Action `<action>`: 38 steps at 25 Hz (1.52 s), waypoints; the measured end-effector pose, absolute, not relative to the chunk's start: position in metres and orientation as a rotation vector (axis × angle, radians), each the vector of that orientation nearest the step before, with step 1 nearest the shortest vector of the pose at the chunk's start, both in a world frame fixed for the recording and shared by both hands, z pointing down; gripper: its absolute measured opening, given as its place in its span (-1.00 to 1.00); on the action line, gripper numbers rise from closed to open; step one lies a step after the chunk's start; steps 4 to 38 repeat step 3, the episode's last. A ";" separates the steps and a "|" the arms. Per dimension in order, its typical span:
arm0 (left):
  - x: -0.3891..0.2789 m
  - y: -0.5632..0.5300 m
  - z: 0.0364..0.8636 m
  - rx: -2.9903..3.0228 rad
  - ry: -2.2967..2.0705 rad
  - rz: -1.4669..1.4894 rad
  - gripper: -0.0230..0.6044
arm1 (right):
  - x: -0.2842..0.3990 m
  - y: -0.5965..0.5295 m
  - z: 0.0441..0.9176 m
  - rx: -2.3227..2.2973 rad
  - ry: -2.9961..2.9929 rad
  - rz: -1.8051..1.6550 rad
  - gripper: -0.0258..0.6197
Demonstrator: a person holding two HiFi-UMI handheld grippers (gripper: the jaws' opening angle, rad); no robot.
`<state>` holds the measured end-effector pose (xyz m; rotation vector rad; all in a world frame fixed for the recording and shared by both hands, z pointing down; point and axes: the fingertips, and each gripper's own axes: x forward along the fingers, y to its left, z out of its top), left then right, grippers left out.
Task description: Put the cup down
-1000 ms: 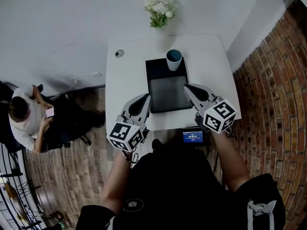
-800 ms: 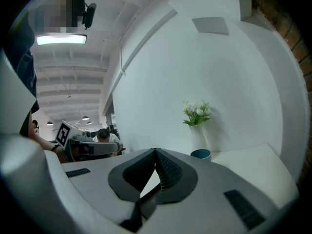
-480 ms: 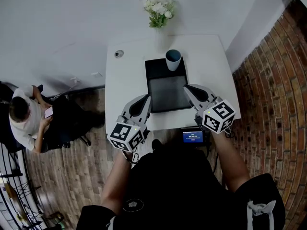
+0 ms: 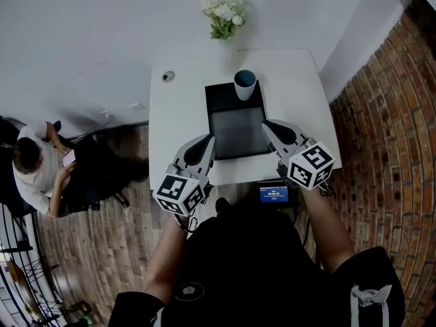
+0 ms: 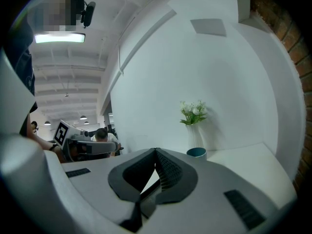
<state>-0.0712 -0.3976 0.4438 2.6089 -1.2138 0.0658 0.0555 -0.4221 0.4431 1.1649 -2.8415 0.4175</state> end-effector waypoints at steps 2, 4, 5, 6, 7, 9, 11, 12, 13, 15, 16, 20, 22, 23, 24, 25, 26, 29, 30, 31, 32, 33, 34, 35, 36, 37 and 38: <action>-0.071 -0.398 0.444 2.609 -1.213 0.067 -0.91 | 0.056 -0.423 0.443 1.165 -2.841 0.417 -0.88; -0.071 -0.398 0.444 2.609 -1.213 0.067 -0.91 | 0.055 -0.423 0.443 1.165 -2.841 0.417 -0.88; -0.071 -0.398 0.444 2.609 -1.213 0.067 -0.91 | 0.055 -0.423 0.443 1.165 -2.841 0.417 -0.88; -0.071 -0.398 0.444 2.609 -1.213 0.067 -0.91 | 0.055 -0.423 0.443 1.165 -2.841 0.417 -0.88; -0.071 -0.398 0.444 2.609 -1.213 0.067 -0.91 | 0.055 -0.423 0.443 1.165 -2.841 0.417 -0.88; -0.071 -0.398 0.444 2.609 -1.213 0.067 -0.91 | 0.055 -0.423 0.443 1.165 -2.841 0.417 -0.88; -0.071 -0.398 0.444 2.609 -1.213 0.067 -0.91 | 0.055 -0.423 0.443 1.165 -2.841 0.417 -0.88; -0.071 -0.398 0.444 2.609 -1.213 0.067 -0.91 | 0.055 -0.423 0.443 1.165 -2.841 0.417 -0.88; -0.071 -0.398 0.444 2.609 -1.213 0.067 -0.91 | 0.055 -0.423 0.443 1.165 -2.841 0.417 -0.88; -0.071 -0.398 0.444 2.609 -1.213 0.067 -0.91 | 0.055 -0.423 0.443 1.165 -2.841 0.417 -0.88; -0.071 -0.398 0.444 2.609 -1.213 0.067 -0.91 | 0.055 -0.423 0.443 1.165 -2.841 0.417 -0.88; -0.071 -0.398 0.444 2.609 -1.213 0.067 -0.91 | 0.055 -0.423 0.443 1.165 -2.841 0.417 -0.88; -0.071 -0.398 0.444 2.609 -1.213 0.067 -0.91 | 0.055 -0.423 0.443 1.165 -2.841 0.417 -0.88; -0.071 -0.398 0.444 2.609 -1.213 0.067 -0.91 | 0.055 -0.423 0.443 1.165 -2.841 0.417 -0.88; -0.071 -0.398 0.444 2.609 -1.213 0.067 -0.91 | 0.055 -0.423 0.443 1.165 -2.841 0.417 -0.88; -0.071 -0.398 0.444 2.609 -1.213 0.067 -0.91 | 0.055 -0.423 0.443 1.165 -2.841 0.417 -0.88; -0.071 -0.398 0.444 2.609 -1.213 0.067 -0.91 | 0.055 -0.423 0.443 1.165 -2.841 0.417 -0.88; -0.071 -0.398 0.444 2.609 -1.213 0.067 -0.91 | 0.055 -0.423 0.443 1.165 -2.841 0.417 -0.88; -0.071 -0.398 0.444 2.609 -1.213 0.067 -0.91 | 0.055 -0.423 0.443 1.165 -2.841 0.417 -0.88; -0.071 -0.398 0.444 2.609 -1.213 0.067 -0.91 | 0.055 -0.423 0.443 1.165 -2.841 0.417 -0.88; -0.071 -0.398 0.444 2.609 -1.213 0.067 -0.91 | 0.055 -0.423 0.443 1.165 -2.841 0.417 -0.88; -0.071 -0.398 0.444 2.609 -1.213 0.067 -0.91 | 0.055 -0.423 0.443 1.165 -2.841 0.417 -0.88; -0.071 -0.398 0.444 2.609 -1.213 0.067 -0.91 | 0.055 -0.423 0.443 1.165 -2.841 0.417 -0.88; -0.071 -0.398 0.444 2.609 -1.213 0.067 -0.91 | 0.055 -0.423 0.443 1.165 -2.841 0.417 -0.88; -0.071 -0.398 0.444 2.609 -1.213 0.067 -0.91 | 0.055 -0.423 0.443 1.165 -2.841 0.417 -0.88; -0.071 -0.398 0.444 2.609 -1.213 0.067 -0.91 | 0.055 -0.423 0.443 1.165 -2.841 0.417 -0.88; -0.071 -0.398 0.444 2.609 -1.213 0.067 -0.91 | 0.055 -0.423 0.443 1.165 -2.841 0.417 -0.88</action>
